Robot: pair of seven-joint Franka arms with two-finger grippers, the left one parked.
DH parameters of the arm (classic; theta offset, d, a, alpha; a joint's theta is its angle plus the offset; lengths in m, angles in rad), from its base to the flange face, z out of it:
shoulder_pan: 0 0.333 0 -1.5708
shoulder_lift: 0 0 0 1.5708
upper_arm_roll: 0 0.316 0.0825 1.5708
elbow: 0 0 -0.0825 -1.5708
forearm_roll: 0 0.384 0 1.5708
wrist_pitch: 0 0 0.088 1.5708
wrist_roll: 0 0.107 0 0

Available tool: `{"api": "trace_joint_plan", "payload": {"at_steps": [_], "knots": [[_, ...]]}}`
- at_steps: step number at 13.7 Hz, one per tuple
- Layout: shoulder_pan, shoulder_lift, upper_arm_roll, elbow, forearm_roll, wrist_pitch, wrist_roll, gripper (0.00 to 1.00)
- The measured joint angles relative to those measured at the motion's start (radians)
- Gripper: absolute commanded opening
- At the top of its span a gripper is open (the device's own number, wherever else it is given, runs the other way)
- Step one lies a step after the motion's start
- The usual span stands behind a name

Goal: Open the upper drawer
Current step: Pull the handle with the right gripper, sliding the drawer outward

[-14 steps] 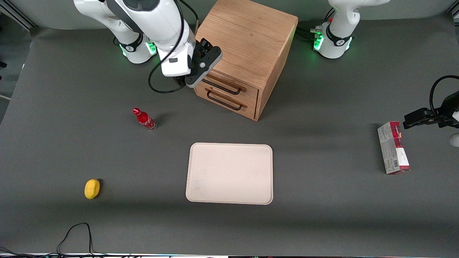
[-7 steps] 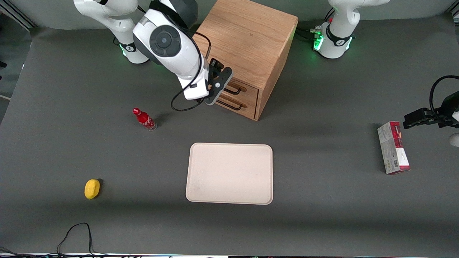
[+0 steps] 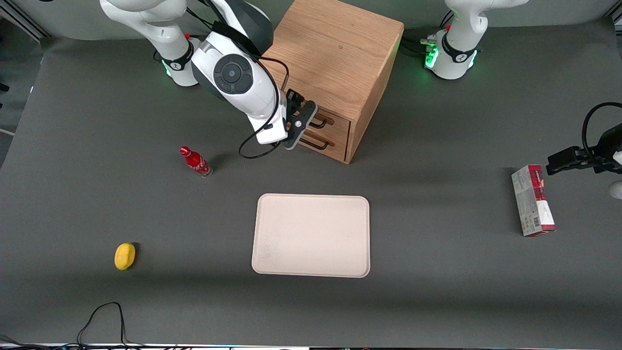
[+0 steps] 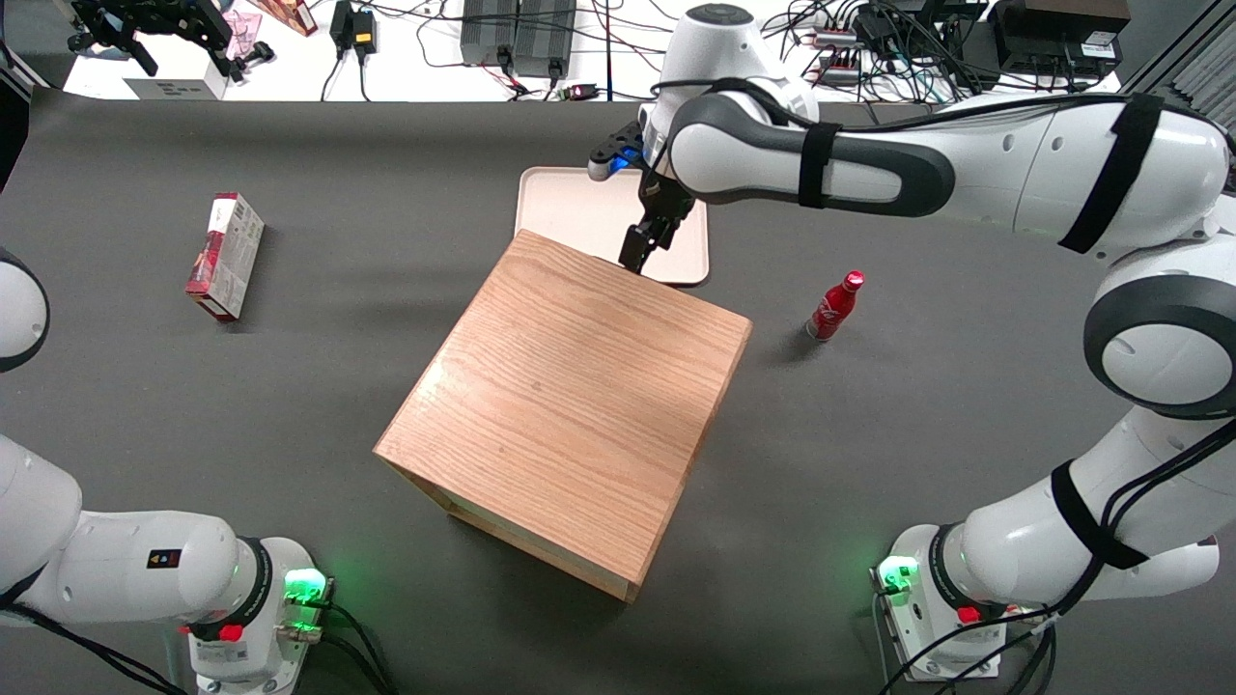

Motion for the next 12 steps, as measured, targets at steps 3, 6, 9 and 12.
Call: {"api": "trace_joint_plan", "payload": {"at_steps": [3, 6, 9, 12], "knots": [[0.000, 0.013, 0.000, -0.009, -0.038, 0.017, -0.002, 1.00], [0.000, 0.026, 0.003, -0.012, -0.077, 0.030, -0.006, 1.00], [-0.008, 0.043, -0.045, 0.014, -0.123, 0.052, -0.080, 1.00], [-0.014, 0.049, -0.136, 0.074, -0.125, 0.052, -0.197, 1.00]]}}
